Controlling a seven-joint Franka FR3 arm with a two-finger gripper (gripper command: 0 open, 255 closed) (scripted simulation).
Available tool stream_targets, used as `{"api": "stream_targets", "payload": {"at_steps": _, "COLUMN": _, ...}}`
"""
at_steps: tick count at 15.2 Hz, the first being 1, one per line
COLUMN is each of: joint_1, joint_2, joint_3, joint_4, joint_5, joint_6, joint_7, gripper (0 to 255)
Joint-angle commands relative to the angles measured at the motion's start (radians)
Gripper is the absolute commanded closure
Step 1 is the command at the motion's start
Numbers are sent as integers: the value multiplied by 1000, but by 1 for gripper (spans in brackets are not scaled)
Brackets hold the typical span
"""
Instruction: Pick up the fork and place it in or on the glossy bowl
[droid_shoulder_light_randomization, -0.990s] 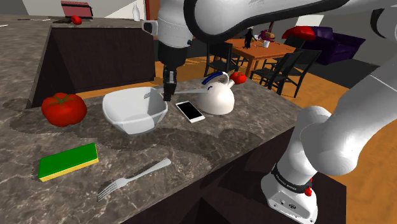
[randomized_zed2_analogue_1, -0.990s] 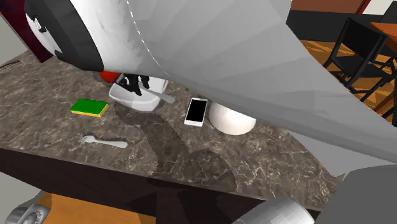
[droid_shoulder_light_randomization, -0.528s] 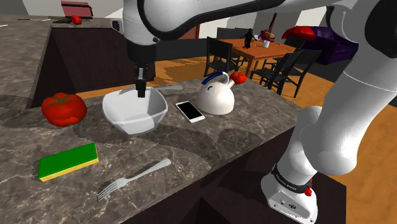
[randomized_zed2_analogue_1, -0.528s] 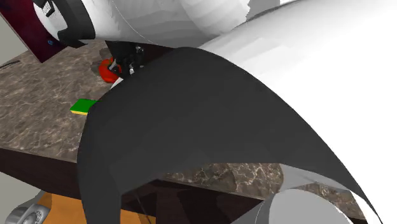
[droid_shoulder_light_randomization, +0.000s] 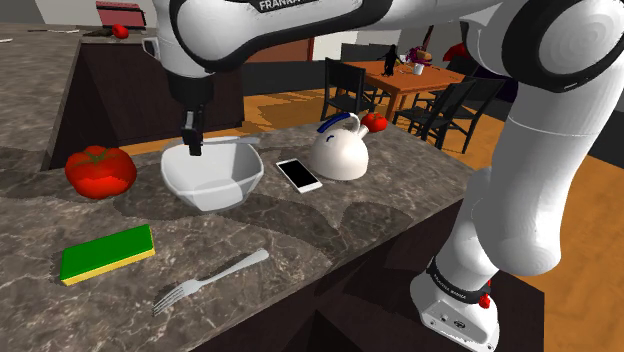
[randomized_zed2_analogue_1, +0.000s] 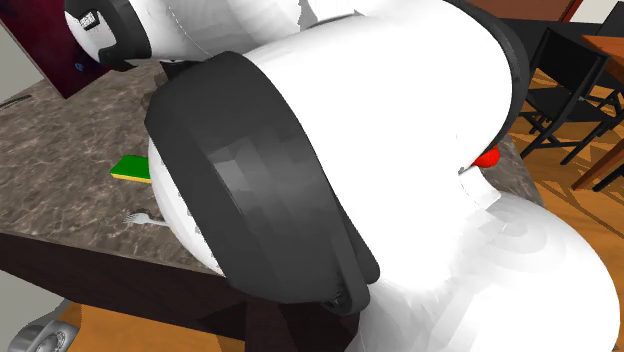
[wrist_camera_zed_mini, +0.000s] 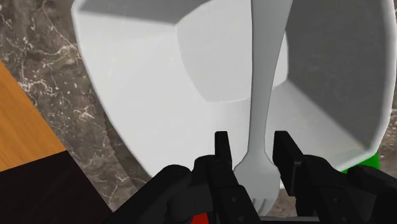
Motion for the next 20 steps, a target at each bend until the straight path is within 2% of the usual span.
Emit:
{"api": "stream_targets", "payload": {"at_steps": 1, "joint_1": -1, "joint_2": 7, "joint_3": -1, "joint_4": -19, "joint_5": -2, "joint_6": 26, "joint_7": 0, "gripper": 255}}
{"api": "stream_targets", "payload": {"at_steps": 5, "joint_1": -1, "joint_2": 15, "joint_3": -2, "joint_4": -60, "joint_5": -5, "joint_6": 76, "joint_7": 4, "gripper": 255}}
{"api": "stream_targets", "payload": {"at_steps": 12, "joint_1": -1, "joint_2": 15, "joint_3": -2, "joint_4": -60, "joint_5": -5, "joint_6": 76, "joint_7": 4, "gripper": 255}}
{"api": "stream_targets", "payload": {"at_steps": 13, "joint_1": -1, "joint_2": 15, "joint_3": -2, "joint_4": -60, "joint_5": -5, "joint_6": 76, "joint_7": 4, "gripper": 0}}
{"api": "stream_targets", "payload": {"at_steps": 18, "joint_1": -1, "joint_2": 15, "joint_3": -2, "joint_4": -60, "joint_5": -5, "joint_6": 76, "joint_7": 4, "gripper": 0}}
{"api": "stream_targets", "payload": {"at_steps": 20, "joint_1": -1, "joint_2": -7, "joint_3": 0, "joint_4": -23, "joint_5": 1, "joint_6": 17, "joint_7": 1, "gripper": 0}}
